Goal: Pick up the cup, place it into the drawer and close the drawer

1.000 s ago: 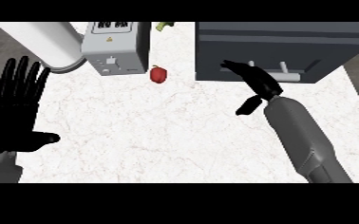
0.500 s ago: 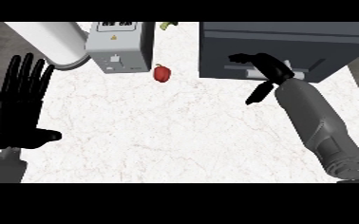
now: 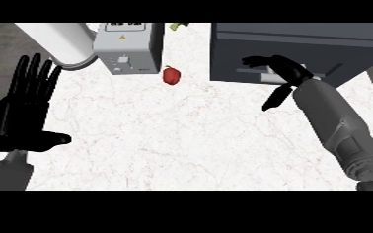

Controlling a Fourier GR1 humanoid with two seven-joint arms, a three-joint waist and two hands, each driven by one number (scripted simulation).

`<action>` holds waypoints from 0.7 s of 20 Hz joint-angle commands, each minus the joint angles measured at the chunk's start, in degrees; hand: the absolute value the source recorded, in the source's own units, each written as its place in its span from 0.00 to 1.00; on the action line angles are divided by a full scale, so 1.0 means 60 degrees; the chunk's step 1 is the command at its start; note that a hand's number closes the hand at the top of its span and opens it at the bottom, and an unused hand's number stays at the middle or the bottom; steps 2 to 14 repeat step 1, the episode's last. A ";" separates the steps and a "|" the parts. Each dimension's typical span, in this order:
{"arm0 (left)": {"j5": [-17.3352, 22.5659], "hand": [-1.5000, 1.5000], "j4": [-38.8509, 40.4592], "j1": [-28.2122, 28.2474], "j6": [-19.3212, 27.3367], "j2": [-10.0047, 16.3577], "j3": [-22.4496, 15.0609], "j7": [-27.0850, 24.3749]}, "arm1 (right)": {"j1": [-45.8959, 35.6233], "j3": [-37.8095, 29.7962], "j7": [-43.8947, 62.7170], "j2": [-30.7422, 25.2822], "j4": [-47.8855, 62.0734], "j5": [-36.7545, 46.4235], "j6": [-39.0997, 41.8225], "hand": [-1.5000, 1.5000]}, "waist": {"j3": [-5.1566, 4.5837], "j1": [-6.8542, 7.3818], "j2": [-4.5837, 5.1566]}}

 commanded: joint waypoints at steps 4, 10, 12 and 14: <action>0.0108 0.00 0.0133 0.0031 -0.0251 0.0129 0.0131 0.0109 | -0.0441 -0.0186 0.0726 -0.0553 0.0382 0.0059 -0.0594 0.00 | 0.0046 0.0182 0.0240; 0.0108 0.00 0.0133 0.0031 -0.0251 0.0129 0.0131 0.0109 | -0.0441 -0.0186 0.0726 -0.0553 0.0382 0.0059 -0.0594 0.00 | 0.0046 0.0182 0.0240; 0.0108 0.00 0.0133 0.0031 -0.0251 0.0129 0.0131 0.0109 | -0.0441 -0.0186 0.0726 -0.0553 0.0382 0.0059 -0.0594 0.00 | 0.0046 0.0182 0.0240; 0.0108 0.00 0.0133 0.0031 -0.0251 0.0129 0.0131 0.0109 | -0.0441 -0.0186 0.0726 -0.0553 0.0382 0.0059 -0.0594 0.00 | 0.0046 0.0182 0.0240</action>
